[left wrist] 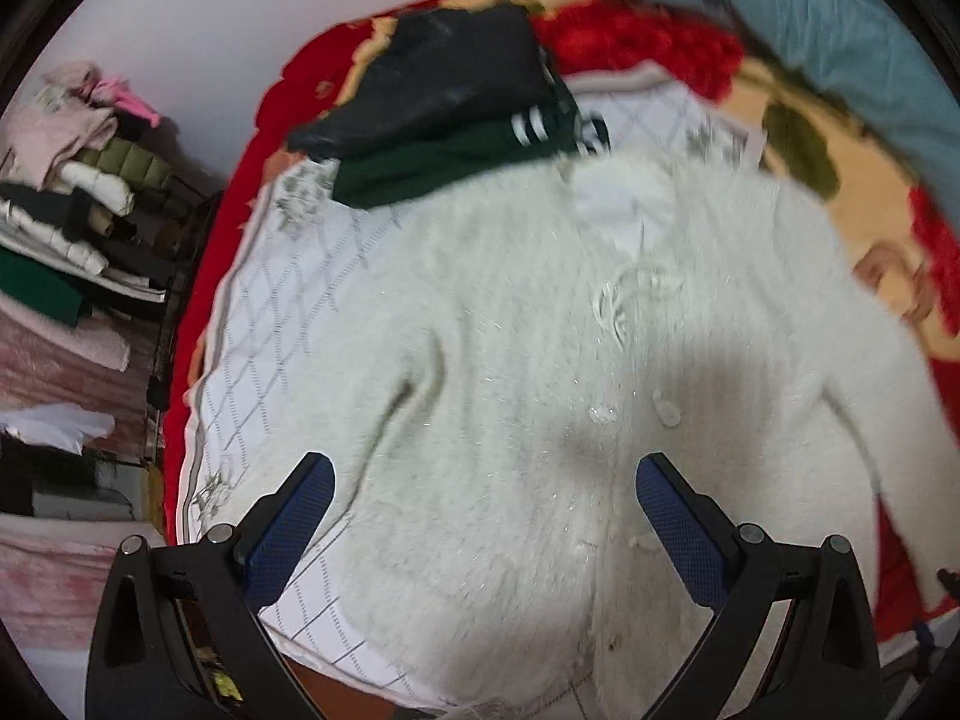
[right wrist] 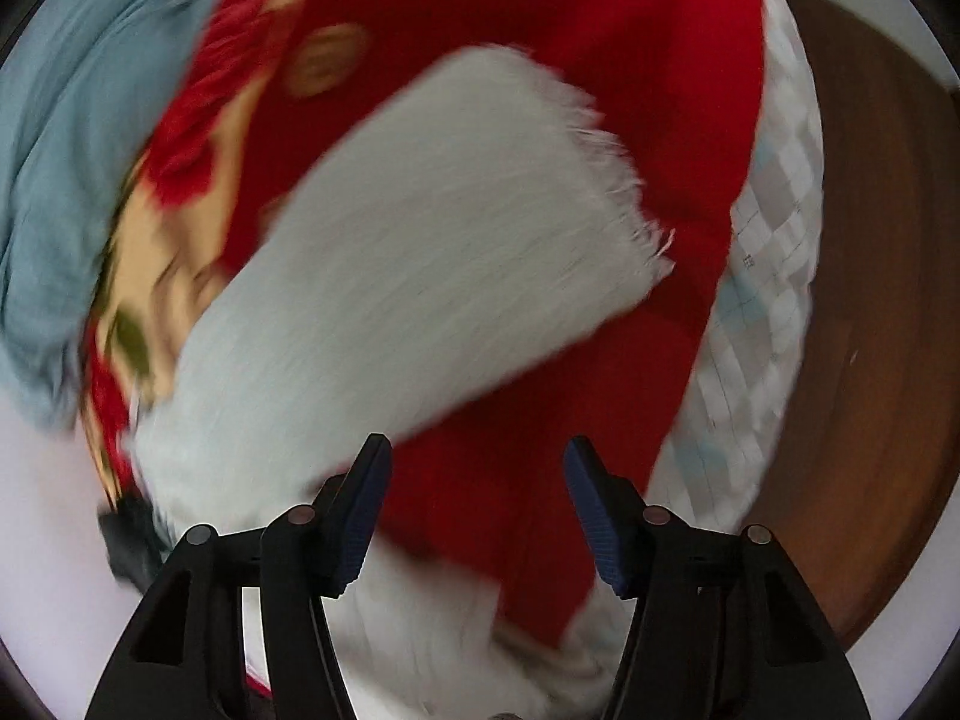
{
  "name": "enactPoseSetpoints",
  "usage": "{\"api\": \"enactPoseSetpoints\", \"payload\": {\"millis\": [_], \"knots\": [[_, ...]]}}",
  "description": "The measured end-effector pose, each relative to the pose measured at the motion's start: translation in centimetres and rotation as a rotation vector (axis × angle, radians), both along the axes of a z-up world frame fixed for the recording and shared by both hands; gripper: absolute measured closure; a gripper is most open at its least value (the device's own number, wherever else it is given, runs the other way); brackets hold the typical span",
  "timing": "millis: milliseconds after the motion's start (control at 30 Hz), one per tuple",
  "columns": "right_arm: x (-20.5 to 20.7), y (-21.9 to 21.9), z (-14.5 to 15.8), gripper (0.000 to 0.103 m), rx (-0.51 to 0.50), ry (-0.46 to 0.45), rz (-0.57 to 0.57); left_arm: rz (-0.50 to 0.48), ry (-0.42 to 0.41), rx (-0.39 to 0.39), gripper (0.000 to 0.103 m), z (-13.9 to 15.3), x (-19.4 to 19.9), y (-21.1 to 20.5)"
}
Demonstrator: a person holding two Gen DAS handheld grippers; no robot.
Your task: Fold large clothes
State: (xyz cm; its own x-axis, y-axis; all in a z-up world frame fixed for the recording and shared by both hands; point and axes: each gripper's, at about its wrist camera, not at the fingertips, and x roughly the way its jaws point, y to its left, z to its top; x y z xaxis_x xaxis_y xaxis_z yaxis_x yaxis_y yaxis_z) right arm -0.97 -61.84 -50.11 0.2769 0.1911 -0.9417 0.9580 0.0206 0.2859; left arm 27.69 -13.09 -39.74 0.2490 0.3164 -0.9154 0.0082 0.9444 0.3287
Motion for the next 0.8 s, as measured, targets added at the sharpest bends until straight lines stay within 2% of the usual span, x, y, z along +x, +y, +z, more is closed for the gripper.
{"api": "enactPoseSetpoints", "payload": {"millis": [133,167,200,233,333,367,400,467,533,567,633,700,800], "knots": [[0.1,-2.2,-5.4,0.041,0.006,-0.035,-0.117,0.009,0.071,0.010,0.000,-5.0,1.8,-1.5],[0.4,-2.3,-5.4,0.054,-0.005,-0.037,-0.129,0.007,0.082,0.009,0.000,-5.8,2.0,-1.8],[0.7,-2.4,-4.8,0.074,-0.055,-0.045,-0.147,0.003,0.086,0.005,0.000,-6.5,2.4,-2.3],[1.3,-2.4,-3.2,0.094,-0.149,-0.056,-0.155,-0.005,0.089,-0.001,0.000,-7.2,2.7,-2.7],[3.5,-2.2,0.4,0.094,-0.285,-0.117,-0.130,-0.034,0.074,-0.030,0.000,-8.3,3.5,-3.7],[4.2,-2.4,0.6,0.093,-0.301,-0.123,-0.116,-0.045,0.066,-0.040,0.000,-8.5,3.7,-3.9],[5.2,-2.7,0.0,0.092,-0.310,-0.121,-0.091,-0.054,0.058,-0.048,0.000,-8.8,3.8,-4.2],[6.4,-3.5,-2.6,0.078,-0.261,-0.111,-0.069,-0.067,0.048,-0.055,0.000,-9.6,4.1,-4.5],[7.3,-4.3,-6.1,0.075,-0.199,-0.133,-0.103,-0.071,0.048,-0.057,0.000,-10.6,4.5,-4.6],[7.3,-4.6,-6.5,0.075,-0.202,-0.149,-0.122,-0.067,0.052,-0.058,0.000,-11.1,4.6,-4.6],[8.2,-4.5,-6.7,0.077,-0.221,-0.156,-0.174,-0.049,0.056,-0.074,0.000,-11.8,5.1,-4.1],[8.8,-4.0,-5.6,0.089,-0.258,-0.152,-0.196,-0.035,0.048,-0.086,0.000,-12.2,5.4,-3.8],[10.1,-2.9,-2.4,0.095,-0.322,-0.171,-0.173,-0.010,0.030,-0.101,0.000,-12.3,6.1,-3.0]]}}
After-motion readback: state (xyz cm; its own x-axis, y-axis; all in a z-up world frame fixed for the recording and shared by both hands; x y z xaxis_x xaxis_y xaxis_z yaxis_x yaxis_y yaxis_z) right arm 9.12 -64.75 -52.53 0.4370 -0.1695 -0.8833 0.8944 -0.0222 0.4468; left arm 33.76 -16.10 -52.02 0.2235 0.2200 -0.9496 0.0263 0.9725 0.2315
